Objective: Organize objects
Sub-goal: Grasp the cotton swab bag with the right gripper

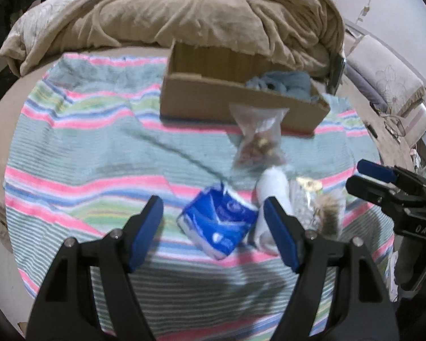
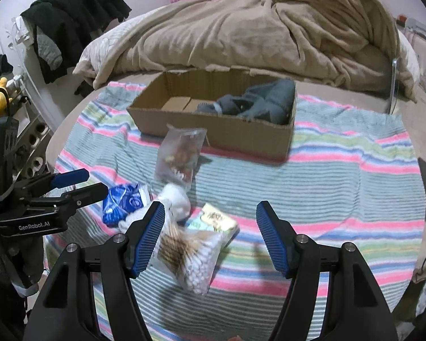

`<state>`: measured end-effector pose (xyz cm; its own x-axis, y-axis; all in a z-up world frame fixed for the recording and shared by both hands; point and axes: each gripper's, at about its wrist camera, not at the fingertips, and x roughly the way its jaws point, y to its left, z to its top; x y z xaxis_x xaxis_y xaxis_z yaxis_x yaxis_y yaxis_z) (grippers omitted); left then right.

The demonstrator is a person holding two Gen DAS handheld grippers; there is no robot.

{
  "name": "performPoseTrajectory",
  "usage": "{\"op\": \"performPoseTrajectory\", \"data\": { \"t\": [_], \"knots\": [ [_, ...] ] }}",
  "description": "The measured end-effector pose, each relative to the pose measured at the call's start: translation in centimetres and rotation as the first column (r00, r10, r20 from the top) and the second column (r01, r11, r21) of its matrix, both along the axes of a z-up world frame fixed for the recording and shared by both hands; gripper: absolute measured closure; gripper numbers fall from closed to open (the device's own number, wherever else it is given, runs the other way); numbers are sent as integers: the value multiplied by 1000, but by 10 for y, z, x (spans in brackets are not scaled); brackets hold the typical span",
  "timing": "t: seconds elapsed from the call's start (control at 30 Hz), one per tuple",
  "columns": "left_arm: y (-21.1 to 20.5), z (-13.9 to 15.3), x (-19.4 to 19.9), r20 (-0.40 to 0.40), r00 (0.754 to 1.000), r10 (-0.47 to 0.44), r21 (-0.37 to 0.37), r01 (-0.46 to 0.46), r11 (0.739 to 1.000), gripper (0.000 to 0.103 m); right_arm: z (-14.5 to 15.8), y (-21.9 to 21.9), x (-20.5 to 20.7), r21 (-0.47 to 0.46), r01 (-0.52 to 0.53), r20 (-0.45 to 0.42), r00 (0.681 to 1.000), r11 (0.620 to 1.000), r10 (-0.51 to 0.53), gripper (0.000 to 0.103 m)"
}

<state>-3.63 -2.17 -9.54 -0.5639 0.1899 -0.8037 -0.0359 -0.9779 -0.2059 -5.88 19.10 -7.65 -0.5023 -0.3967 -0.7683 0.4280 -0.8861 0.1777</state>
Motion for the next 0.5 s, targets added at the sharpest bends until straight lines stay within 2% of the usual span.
{"op": "performPoseTrajectory", "data": {
  "t": [0.17,0.3,0.4,0.5],
  "knots": [
    [3,-15,4,35,999,-21,-24,22,999,28,-17,-3,4,-13,-13,41,999,1000,14,33],
    [6,-18,6,32,999,-41,-52,43,998,28,-23,-5,6,-15,-27,60,998,1000,27,33],
    [12,-22,7,29,998,-58,-99,60,993,28,-28,-5,7,-15,-35,74,997,999,36,33],
    [21,-27,7,25,997,-79,-176,83,981,27,-34,-4,7,-17,-42,87,995,999,43,33]
  ]
}}
